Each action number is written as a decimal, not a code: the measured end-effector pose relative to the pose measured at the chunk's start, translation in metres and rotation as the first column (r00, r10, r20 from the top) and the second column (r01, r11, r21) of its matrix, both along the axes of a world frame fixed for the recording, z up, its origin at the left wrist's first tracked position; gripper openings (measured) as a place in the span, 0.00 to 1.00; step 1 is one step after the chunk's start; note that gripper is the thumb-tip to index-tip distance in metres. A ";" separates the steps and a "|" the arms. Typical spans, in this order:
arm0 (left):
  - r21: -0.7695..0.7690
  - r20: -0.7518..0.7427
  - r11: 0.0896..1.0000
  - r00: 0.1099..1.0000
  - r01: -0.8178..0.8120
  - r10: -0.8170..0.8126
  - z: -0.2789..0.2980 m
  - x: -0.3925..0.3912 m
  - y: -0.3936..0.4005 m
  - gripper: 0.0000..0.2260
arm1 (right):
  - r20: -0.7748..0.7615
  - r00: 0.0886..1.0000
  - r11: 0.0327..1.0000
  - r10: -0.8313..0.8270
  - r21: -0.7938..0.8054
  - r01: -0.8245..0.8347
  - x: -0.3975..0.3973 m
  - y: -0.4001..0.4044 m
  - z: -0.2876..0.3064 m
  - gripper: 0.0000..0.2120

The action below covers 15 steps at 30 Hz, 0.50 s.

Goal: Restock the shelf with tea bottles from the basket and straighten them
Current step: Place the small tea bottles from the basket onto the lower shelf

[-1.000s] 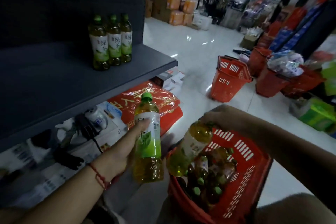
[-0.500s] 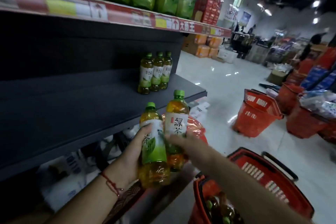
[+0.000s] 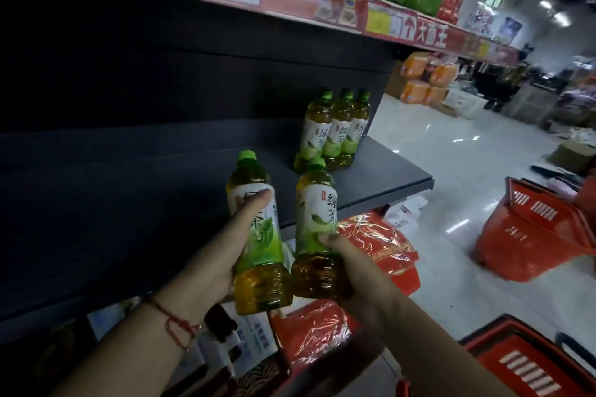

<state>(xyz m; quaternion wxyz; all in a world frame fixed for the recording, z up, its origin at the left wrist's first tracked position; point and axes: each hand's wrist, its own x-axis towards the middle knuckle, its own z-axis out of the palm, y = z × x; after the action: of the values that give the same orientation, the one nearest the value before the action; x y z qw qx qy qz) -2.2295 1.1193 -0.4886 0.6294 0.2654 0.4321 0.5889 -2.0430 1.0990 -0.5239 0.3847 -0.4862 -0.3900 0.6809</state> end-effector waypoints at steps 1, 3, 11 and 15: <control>-0.023 0.033 0.997 0.997 -0.069 0.070 -0.001 -0.002 0.007 0.22 | -0.007 0.999 0.999 0.040 0.012 -0.040 -0.002 0.009 0.000 0.21; -0.159 -0.084 0.986 0.996 -0.043 0.030 -0.006 0.005 0.018 0.22 | 0.021 0.995 0.993 0.100 0.058 -0.101 -0.009 0.030 0.000 0.24; -0.190 -0.174 0.956 0.966 -0.222 0.190 -0.005 0.013 0.037 0.29 | 0.256 0.967 0.927 -0.012 0.366 -0.086 -0.030 0.107 -0.002 0.21; -0.172 -0.230 0.954 0.952 -0.245 0.203 -0.001 0.009 0.047 0.30 | 0.373 0.921 0.854 -0.113 0.511 -0.102 -0.032 0.141 -0.005 0.19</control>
<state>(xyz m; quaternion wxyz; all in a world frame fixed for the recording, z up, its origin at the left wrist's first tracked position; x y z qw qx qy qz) -2.2201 1.1665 -0.4891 0.5326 0.2108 0.5800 0.5793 -2.0749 1.2396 -0.5289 0.4184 -0.4903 -0.6265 0.4382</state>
